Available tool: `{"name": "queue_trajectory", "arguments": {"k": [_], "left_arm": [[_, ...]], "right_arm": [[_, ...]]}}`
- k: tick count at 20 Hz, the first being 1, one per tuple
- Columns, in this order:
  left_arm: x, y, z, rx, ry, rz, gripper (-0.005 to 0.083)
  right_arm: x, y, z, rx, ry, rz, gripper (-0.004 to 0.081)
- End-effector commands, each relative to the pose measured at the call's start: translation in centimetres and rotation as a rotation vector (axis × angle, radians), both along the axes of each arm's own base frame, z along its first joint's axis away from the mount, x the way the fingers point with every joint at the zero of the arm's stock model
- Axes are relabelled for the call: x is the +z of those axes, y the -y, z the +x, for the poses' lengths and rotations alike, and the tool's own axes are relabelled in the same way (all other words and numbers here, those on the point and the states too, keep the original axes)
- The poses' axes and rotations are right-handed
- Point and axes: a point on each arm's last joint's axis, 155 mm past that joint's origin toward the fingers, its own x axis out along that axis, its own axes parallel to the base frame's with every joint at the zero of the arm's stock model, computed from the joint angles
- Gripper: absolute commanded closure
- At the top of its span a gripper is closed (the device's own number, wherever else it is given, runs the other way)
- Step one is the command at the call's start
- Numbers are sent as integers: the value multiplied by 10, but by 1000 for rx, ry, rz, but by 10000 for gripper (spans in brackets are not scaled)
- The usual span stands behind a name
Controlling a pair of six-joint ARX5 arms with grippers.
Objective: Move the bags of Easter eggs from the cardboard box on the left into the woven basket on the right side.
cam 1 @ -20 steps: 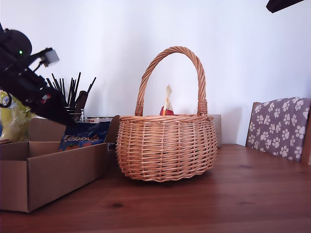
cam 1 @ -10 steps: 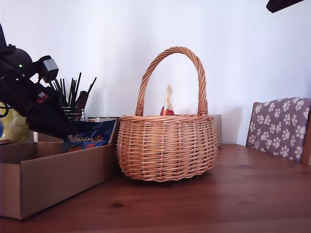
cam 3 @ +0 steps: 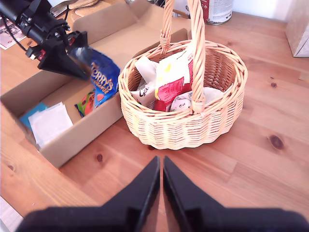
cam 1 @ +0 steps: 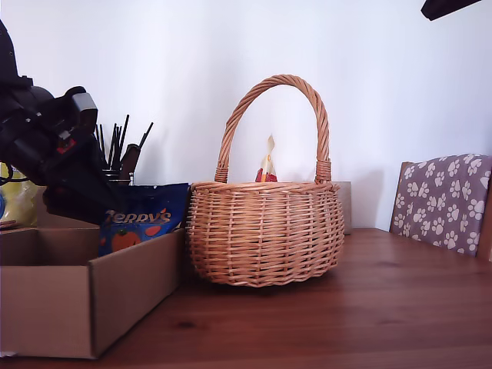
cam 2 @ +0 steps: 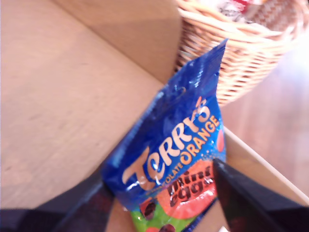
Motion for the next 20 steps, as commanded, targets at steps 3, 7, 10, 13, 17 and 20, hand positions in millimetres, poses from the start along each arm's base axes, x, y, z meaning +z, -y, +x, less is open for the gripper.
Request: {"name": "queue_trajectory", "arguments": {"k": [3, 7, 10, 13, 17, 20], "left_arm": [[-2, 5, -5, -9, -36, -16, 401], [-3, 17, -7, -42, -15, -12, 396], [-11, 28, -8, -72, 4, 25, 395], [-28, 37, -18, -102, -39, 56, 396], [-37, 35, -17, -108, -27, 104, 568], [-38, 29, -16, -95, -38, 110, 755]], "right_arm": [[3, -1, 0, 5, 8, 6, 783], [3, -1, 0, 5, 9, 7, 783], [3, -1, 0, 5, 8, 6, 783], [2, -1, 0, 5, 8, 6, 783], [2, -1, 0, 5, 8, 6, 783], [2, -1, 0, 5, 8, 6, 783]]}}
